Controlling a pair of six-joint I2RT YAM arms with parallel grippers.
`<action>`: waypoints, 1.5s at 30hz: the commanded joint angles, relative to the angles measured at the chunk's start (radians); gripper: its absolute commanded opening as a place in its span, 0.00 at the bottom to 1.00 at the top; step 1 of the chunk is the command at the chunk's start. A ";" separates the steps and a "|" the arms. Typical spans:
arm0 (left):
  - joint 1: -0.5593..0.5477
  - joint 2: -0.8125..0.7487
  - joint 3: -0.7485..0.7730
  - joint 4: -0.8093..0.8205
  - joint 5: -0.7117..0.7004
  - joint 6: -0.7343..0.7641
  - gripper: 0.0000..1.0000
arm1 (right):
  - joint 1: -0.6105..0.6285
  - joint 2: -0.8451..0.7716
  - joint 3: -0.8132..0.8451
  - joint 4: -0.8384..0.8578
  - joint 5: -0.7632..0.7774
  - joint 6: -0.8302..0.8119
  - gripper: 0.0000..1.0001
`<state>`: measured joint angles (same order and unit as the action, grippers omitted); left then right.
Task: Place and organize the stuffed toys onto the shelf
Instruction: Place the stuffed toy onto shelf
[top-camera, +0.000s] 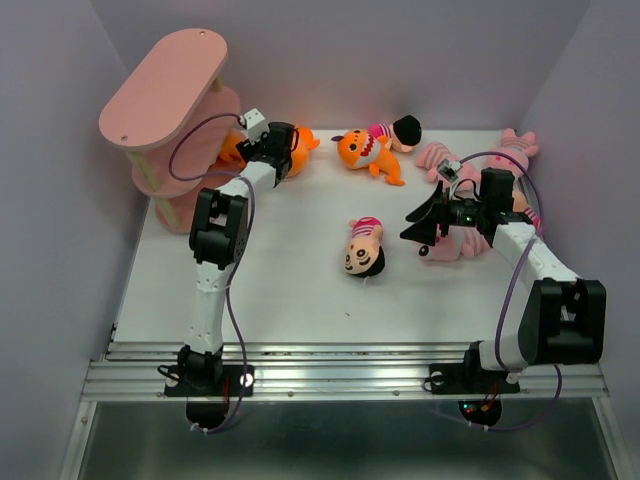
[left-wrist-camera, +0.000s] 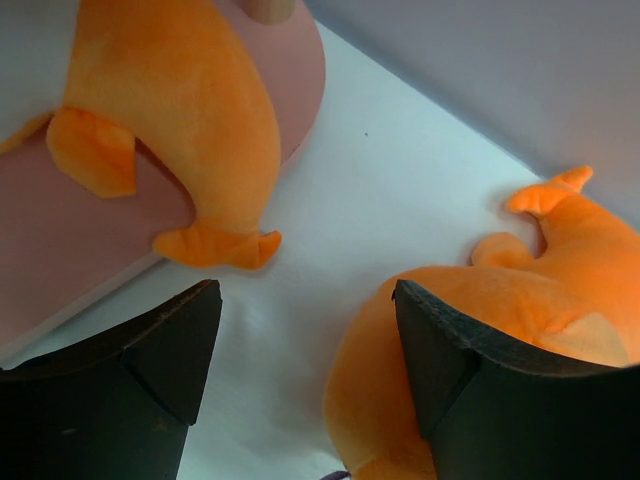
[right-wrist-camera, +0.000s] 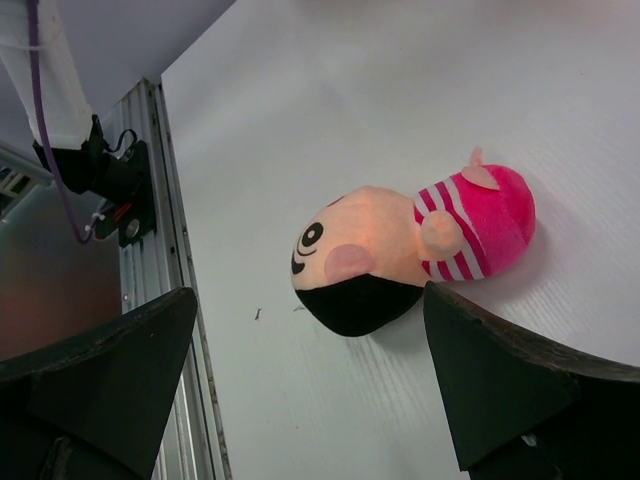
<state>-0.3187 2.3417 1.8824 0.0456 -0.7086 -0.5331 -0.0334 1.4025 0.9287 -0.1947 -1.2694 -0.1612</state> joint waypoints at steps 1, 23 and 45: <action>0.010 0.031 0.108 -0.085 -0.071 -0.077 0.81 | -0.007 0.006 0.052 0.001 -0.033 -0.024 1.00; 0.044 0.169 0.349 -0.335 -0.097 -0.030 0.79 | -0.007 0.013 0.056 -0.008 -0.036 -0.031 1.00; 0.081 0.209 0.425 -0.420 -0.055 -0.059 0.41 | -0.007 0.004 0.056 -0.011 -0.036 -0.032 1.00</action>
<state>-0.2504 2.5618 2.2604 -0.3584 -0.7521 -0.5766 -0.0334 1.4155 0.9409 -0.2100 -1.2831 -0.1799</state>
